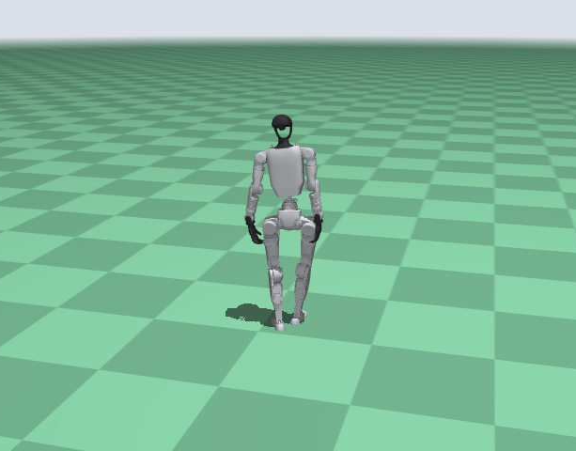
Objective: Walk run
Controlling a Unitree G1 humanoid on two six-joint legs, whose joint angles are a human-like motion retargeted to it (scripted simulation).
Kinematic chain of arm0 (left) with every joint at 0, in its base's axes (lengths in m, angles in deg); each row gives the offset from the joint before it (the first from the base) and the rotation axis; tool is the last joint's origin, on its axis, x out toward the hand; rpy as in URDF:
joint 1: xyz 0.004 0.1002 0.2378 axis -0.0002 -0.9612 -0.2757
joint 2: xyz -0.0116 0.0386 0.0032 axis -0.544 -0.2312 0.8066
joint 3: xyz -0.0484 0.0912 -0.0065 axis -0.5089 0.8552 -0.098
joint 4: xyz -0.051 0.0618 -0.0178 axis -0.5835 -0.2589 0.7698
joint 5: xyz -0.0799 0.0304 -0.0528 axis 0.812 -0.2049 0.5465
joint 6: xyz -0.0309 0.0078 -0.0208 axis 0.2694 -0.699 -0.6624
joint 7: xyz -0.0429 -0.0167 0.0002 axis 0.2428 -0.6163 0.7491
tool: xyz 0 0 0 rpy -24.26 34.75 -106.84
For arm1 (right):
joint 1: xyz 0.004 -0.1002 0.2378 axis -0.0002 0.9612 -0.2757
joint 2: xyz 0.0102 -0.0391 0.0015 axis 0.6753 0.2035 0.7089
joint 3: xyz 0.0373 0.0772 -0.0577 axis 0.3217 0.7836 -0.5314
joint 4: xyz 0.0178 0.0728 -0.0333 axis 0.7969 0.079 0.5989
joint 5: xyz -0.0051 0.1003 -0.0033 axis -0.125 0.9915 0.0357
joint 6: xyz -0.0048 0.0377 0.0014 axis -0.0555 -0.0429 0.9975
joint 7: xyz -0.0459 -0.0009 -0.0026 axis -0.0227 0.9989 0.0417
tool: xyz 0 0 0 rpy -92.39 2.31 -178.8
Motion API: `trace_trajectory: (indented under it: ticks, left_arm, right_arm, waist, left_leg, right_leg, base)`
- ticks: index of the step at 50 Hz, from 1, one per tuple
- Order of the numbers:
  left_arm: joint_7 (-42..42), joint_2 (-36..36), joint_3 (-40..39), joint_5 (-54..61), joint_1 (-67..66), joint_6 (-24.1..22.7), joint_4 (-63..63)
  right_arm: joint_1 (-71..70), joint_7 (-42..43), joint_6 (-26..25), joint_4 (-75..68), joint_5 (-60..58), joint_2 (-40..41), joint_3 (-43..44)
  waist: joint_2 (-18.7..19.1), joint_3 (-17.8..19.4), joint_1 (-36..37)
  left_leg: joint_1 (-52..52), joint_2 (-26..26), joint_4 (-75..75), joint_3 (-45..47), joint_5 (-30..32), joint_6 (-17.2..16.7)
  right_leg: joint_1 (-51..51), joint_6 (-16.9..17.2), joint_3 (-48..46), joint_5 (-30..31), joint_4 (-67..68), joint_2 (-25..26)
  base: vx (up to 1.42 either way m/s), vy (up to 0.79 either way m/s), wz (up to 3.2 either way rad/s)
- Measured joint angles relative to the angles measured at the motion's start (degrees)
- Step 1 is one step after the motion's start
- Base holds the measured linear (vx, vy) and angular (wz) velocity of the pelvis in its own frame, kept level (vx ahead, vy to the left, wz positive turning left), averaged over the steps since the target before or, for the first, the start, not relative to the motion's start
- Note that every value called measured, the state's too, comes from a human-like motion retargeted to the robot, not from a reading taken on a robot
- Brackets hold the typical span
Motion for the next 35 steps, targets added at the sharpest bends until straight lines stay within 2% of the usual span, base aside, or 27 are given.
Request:
trace_trajectory:
  ticks: [3,5,10,14,17,20,25,30,35]
  left_arm:
    - [3.56,-1.12,1.31,-1.21,1.57,-2.26,0.25]
    - [7.17,-0.67,1.87,-1.33,2.32,-3.62,0.64]
    - [14.59,3.69,0.19,0.63,2.29,-2.9,0.24]
    - [13.9,8.18,-4.02,0.34,1.54,5.1,0.08]
    - [12.52,10.41,-7.95,4.42,1.44,7.96,-2.17]
    - [12.95,11.78,-9.37,9.18,0.63,7.94,-3.37]
    - [13.55,11.3,-11.52,8.61,-1.01,7.34,-4.74]
    - [15.21,8.78,-10.5,5.8,-0.87,8.2,-7.24]
    - [15.07,7.68,-9.26,6.03,1.21,8.55,-10.12]
  right_arm:
    - [0.85,-0.3,0.74,-2.87,-0.25,-0.85,1.29]
    - [1.01,-0.02,0.09,-4.93,-0.52,-1.74,2.37]
    - [0.95,0.33,-1.1,-8.71,-2.45,-3.79,3.77]
    - [2.06,-1.04,0.35,-7.16,-8.92,-4.42,6.75]
    - [2.97,0.09,0.99,-5.53,-9.94,-4.56,7.86]
    - [2.87,0.32,1.08,-4.54,-8.08,-4.39,8.86]
    - [1.74,-1.32,2.44,-2.24,-7.09,-5.45,6.59]
    - [0.56,-1.27,-0.04,-2.61,-6.61,-5.13,6.68]
    - [0.47,-3.38,-0.43,-3.69,-8.03,-6.02,5.76]
  waist:
    - [-0.14,-0.59,2.49]
    - [-0.45,-0.72,4.69]
    - [1.23,-1.62,5.4]
    - [2.62,-1.87,3.51]
    - [3.03,-2.36,4.31]
    - [3.51,-1.99,6.18]
    - [5.38,-1.44,3.51]
    - [4.52,-1.45,3.09]
    - [4.12,-1.72,4.38]
  left_leg:
    - [0.42,1.06,-0.97,2.91,0.01,-0.41]
    - [1.05,1.48,-1.48,6.28,0.12,-0.51]
    - [2.56,2.93,-1.65,10.15,0.21,-1.72]
    - [3.97,2.1,-2.07,8.84,0.46,-2.05]
    - [5.87,1.12,-3.32,8.96,0.99,-2.7]
    - [7.71,0.76,-4.7,9.78,2.05,-3.52]
    - [7.9,0.93,-4.58,8.67,3.05,-3.62]
    - [5.13,0.89,-0.13,4.96,2.43,-4.77]
    - [1.87,-0.16,8.17,1.67,0.03,-6.96]
  right_leg:
    - [1.44,-0.37,-16.93,-6.57,2.14,-3.62]
    - [2.43,-0.9,-21.43,-8.57,4.31,-4.75]
    - [5.14,0.2,-18.06,-9.09,7.38,-5.14]
    - [10.38,0.39,-17.02,-3.81,2.26,-5.02]
    - [14.01,0.21,-17.43,-2.8,-3.09,-4.59]
    - [15.77,-1.77,-18.58,-1.7,-5.8,-3.42]
    - [18.7,-1.57,-22.59,-1.35,-8.83,-2.62]
    - [20.83,-0.77,-27.76,-1.16,-11.98,-3.78]
    - [21.91,0.01,-31.2,-0.94,-13.56,-4.63]
  base:
    - [-0.05,-0.03,-1.58]
    - [-0.09,0.01,-1.44]
    - [-0.03,0.05,-0.74]
    - [0.05,-0.02,0.41]
    - [0.1,-0.1,0.18]
    - [0.03,-0.06,0.31]
    - [-0.01,-0.11,0.73]
    - [-0.1,-0.09,0.98]
    - [-0.06,0.02,0.61]
